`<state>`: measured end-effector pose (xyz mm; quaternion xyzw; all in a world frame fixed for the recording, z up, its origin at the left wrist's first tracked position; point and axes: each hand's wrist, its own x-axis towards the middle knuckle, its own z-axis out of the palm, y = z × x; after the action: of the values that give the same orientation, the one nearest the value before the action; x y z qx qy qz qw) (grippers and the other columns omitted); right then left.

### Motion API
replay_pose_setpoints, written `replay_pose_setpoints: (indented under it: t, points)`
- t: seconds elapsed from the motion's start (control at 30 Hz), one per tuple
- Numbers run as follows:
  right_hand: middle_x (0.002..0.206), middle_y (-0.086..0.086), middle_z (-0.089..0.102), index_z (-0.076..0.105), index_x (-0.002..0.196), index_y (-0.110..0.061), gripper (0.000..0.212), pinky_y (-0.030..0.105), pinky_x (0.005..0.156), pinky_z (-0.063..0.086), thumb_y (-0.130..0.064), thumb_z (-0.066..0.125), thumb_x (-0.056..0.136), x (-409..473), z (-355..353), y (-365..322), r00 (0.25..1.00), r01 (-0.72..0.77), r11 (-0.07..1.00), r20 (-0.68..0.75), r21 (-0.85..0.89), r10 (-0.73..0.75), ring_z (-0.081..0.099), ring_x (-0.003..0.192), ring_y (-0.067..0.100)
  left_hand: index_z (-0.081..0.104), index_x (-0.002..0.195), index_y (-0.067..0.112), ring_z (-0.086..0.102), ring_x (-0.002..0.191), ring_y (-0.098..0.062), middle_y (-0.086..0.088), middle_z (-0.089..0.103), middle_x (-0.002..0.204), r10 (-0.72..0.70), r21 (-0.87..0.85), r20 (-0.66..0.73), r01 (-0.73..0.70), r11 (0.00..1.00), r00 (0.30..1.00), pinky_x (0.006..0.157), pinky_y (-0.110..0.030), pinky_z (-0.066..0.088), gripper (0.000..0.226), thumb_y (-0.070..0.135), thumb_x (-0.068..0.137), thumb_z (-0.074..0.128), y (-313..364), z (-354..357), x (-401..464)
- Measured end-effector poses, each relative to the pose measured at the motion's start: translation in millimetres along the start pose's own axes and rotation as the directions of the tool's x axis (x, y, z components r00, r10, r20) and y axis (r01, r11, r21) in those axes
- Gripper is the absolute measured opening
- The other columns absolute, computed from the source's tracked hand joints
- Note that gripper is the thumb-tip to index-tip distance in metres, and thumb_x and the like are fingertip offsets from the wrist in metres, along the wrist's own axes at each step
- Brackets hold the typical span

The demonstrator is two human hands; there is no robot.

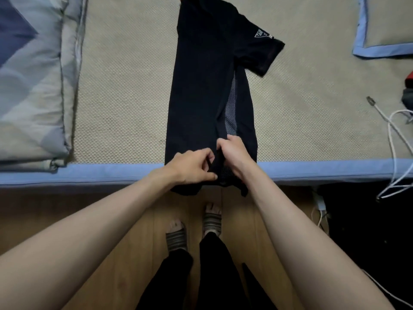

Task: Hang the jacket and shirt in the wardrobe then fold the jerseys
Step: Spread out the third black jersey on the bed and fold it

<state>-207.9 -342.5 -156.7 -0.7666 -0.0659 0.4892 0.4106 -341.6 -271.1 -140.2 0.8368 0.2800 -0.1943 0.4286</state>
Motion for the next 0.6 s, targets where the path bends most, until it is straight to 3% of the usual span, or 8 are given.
replay_pose_setpoints:
  t: [0.13, 0.23, 0.37, 0.43, 0.5, 0.6]
  points:
    - [0.065, -0.002, 0.056, 0.052, 0.071, -0.017, 0.028, 0.028, 0.054, 0.049, -0.005, 0.039, 0.093, -3.1, -12.0, 20.4, 0.995, -0.098, 0.994, -0.036, -0.044, 0.097, 0.055, 0.064, 0.016, 0.054, 0.099, 0.027, 0.06, 0.102, -0.022, 0.006, 0.062, 0.105, -0.027, 0.229, -0.056, 0.039, 0.973, 0.998, 0.081, -0.037, 0.039, 0.017, 0.036, 0.09, 0.065, -10.6, 32.2, -5.1]
    - [0.078, 0.008, 0.056, 0.053, 0.08, -0.014, 0.022, 0.033, 0.058, 0.057, -0.012, 0.039, 0.096, -5.5, -16.5, 35.1, 0.985, -0.172, 0.985, -0.028, -0.028, 0.171, 0.058, 0.072, 0.022, 0.056, 0.101, 0.025, 0.06, 0.102, -0.023, 0.003, 0.059, 0.106, 0.007, 0.21, -0.119, 0.018, 0.978, 0.993, 0.087, -0.039, 0.043, 0.009, 0.032, 0.096, 0.059, -15.4, 48.7, -10.2]
    - [0.061, 0.0, 0.042, 0.039, 0.064, -0.018, 0.032, 0.033, 0.056, 0.043, -0.013, 0.04, 0.096, -11.2, -30.8, 38.9, 0.989, -0.048, 0.996, -0.144, -0.078, 0.037, 0.044, 0.057, 0.017, 0.051, 0.095, 0.025, 0.064, 0.079, -0.018, 0.01, 0.062, 0.081, 0.114, -0.071, -0.085, -0.12, 0.99, 0.99, 0.074, -0.037, 0.05, 0.01, 0.032, 0.098, 0.058, 3.4, 56.7, -23.7]
    - [0.062, 0.002, 0.035, 0.036, 0.066, -0.017, 0.027, 0.036, 0.06, 0.031, -0.014, 0.04, 0.092, -14.2, -41.9, 30.6, 0.98, 0.003, 0.996, -0.197, -0.092, -0.021, 0.036, 0.06, 0.02, 0.049, 0.097, 0.024, 0.056, 0.071, -0.012, 0.012, 0.056, 0.074, 0.248, 0.007, -0.189, -0.251, 0.968, 0.95, 0.068, -0.033, 0.042, 0.011, 0.033, 0.1, 0.056, 22.1, 61.9, -29.7]
    - [0.067, 0.006, 0.033, 0.039, 0.072, -0.016, 0.019, 0.037, 0.06, 0.027, -0.015, 0.039, 0.091, -16.2, -54.9, 20.7, 0.976, 0.035, 0.997, -0.211, -0.074, -0.05, 0.033, 0.064, 0.021, 0.053, 0.101, 0.022, 0.048, 0.075, -0.008, 0.014, 0.054, 0.082, 0.34, 0.107, -0.344, -0.323, 0.94, 0.875, 0.07, -0.029, 0.038, 0.012, 0.035, 0.1, 0.055, 40.3, 69.6, -29.8]
    - [0.065, 0.005, 0.032, 0.037, 0.069, -0.016, 0.02, 0.036, 0.06, 0.025, -0.016, 0.039, 0.089, -13.1, -74.3, 16.7, 0.96, 0.097, 0.992, -0.254, -0.084, -0.116, 0.03, 0.062, 0.02, 0.058, 0.103, 0.022, 0.052, 0.087, -0.013, 0.007, 0.057, 0.097, 0.337, 0.12, -0.426, -0.317, 0.941, 0.84, 0.077, -0.03, 0.042, 0.017, 0.038, 0.099, 0.055, 60.7, 86.4, -19.8]
